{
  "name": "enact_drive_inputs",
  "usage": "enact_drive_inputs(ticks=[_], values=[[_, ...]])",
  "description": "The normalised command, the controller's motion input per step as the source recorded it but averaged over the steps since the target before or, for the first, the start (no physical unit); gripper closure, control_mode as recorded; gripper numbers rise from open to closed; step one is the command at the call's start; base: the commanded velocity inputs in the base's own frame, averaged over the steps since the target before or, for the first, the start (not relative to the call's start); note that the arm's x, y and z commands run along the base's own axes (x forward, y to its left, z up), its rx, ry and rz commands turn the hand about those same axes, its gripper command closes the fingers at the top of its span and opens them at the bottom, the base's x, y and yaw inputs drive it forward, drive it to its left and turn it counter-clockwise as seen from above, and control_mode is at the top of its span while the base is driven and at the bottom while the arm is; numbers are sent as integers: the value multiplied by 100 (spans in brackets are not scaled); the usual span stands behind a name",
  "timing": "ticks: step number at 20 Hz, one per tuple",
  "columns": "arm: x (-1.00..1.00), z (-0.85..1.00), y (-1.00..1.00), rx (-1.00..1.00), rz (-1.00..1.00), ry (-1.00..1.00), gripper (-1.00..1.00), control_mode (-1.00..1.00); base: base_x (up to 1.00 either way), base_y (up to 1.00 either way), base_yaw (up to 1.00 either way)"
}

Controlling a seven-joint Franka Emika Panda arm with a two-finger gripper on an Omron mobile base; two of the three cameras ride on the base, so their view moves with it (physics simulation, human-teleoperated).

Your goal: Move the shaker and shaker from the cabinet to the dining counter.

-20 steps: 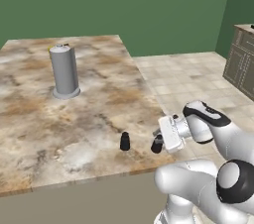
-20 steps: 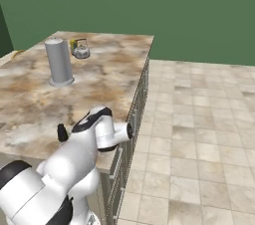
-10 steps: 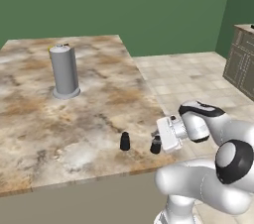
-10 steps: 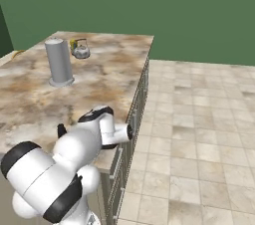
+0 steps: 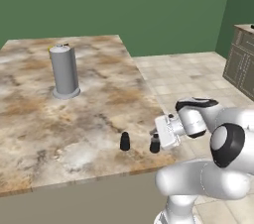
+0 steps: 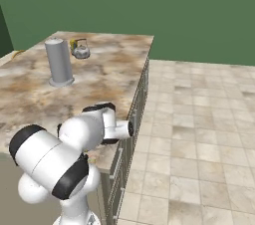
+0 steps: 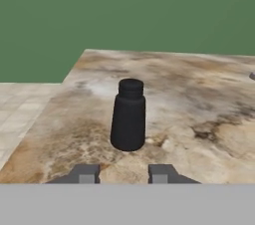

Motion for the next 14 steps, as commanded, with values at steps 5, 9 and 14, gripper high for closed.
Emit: enact_drive_inputs(ticks=[5, 9, 14], values=[[0, -30, 19, -3, 4, -2, -100, -100, 0, 0, 0], [-2, -23, 22, -5, 4, -4, -100, -100, 0, 0, 0], [-14, -12, 5, -2, 3, -4, -100, -100, 0, 0, 0]])
